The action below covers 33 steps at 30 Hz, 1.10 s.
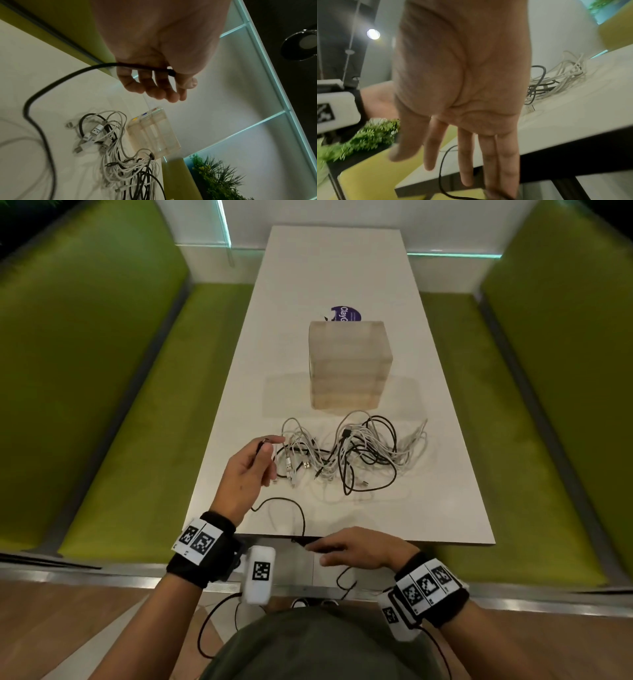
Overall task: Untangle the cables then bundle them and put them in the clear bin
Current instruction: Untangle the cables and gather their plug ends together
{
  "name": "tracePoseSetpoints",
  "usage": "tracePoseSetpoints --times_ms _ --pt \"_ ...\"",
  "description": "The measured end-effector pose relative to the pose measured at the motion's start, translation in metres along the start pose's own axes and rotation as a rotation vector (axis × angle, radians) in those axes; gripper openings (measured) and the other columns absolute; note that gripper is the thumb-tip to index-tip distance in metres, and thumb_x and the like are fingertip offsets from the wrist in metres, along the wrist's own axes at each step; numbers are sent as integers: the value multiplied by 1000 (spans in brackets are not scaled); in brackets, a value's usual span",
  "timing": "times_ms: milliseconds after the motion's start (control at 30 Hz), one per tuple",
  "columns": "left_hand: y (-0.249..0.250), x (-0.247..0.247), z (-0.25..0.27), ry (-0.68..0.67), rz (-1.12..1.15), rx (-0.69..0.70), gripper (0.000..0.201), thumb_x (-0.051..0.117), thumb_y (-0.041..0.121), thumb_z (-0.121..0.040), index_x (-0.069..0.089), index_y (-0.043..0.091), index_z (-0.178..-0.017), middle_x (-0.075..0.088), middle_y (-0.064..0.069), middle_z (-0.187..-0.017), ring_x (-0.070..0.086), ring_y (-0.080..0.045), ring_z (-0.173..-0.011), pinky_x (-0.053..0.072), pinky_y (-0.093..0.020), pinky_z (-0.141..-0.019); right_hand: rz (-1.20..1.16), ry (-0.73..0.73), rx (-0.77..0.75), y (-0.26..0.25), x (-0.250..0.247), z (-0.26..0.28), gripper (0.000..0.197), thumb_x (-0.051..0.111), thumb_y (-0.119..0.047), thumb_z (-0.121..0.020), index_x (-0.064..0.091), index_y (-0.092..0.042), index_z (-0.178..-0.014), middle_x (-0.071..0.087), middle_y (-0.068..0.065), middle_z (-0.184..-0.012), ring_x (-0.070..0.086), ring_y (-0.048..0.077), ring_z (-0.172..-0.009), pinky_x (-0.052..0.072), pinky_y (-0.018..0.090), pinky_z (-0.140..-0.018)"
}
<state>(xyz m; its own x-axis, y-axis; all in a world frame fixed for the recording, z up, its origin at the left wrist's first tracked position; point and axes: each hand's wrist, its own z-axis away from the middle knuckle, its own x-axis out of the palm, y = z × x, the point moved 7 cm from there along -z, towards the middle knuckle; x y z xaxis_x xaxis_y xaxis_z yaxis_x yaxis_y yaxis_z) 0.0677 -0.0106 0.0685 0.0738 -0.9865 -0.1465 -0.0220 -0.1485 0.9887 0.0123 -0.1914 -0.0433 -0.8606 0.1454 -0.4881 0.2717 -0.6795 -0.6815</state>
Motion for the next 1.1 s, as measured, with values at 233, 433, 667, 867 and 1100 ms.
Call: tracePoseSetpoints --times_ms 233,433,667,867,1100 --pt "-15 0 3 28 170 -178 30 37 31 -103 61 14 -107 26 5 -60 18 -8 -52 18 -19 -45 -241 447 12 10 -63 2 13 64 -17 -89 70 -16 -100 67 -2 -88 62 11 -67 50 24 -69" --pt "-4 13 9 -170 362 -109 27 49 35 -96 57 10 -96 50 5 -61 39 -10 -56 32 -21 -57 -280 837 58 10 -123 13 13 59 -7 -90 68 -15 -92 64 -4 -90 55 3 -67 43 19 -64" --pt "0 4 7 -103 306 -104 29 45 37 -96 55 10 -93 70 -3 -71 47 -14 -45 39 -21 -51 -77 608 83 -7 -110 -32 21 57 -17 -92 67 -17 -111 64 0 -103 62 15 -80 45 23 -69" --pt "-22 -20 11 56 204 -165 26 39 25 -101 59 9 -98 70 -4 -74 48 -12 -48 37 -21 -48 227 516 109 -22 -91 -81 32 49 -20 -94 58 -23 -125 51 7 -120 59 28 -104 48 37 -85" --pt "-47 -42 14 167 195 -202 13 41 20 -101 54 16 -96 60 5 -68 37 -6 -49 31 -16 -50 412 531 -11 -41 -90 -110 36 43 3 -90 59 -14 -118 52 11 -118 51 32 -110 43 37 -80"
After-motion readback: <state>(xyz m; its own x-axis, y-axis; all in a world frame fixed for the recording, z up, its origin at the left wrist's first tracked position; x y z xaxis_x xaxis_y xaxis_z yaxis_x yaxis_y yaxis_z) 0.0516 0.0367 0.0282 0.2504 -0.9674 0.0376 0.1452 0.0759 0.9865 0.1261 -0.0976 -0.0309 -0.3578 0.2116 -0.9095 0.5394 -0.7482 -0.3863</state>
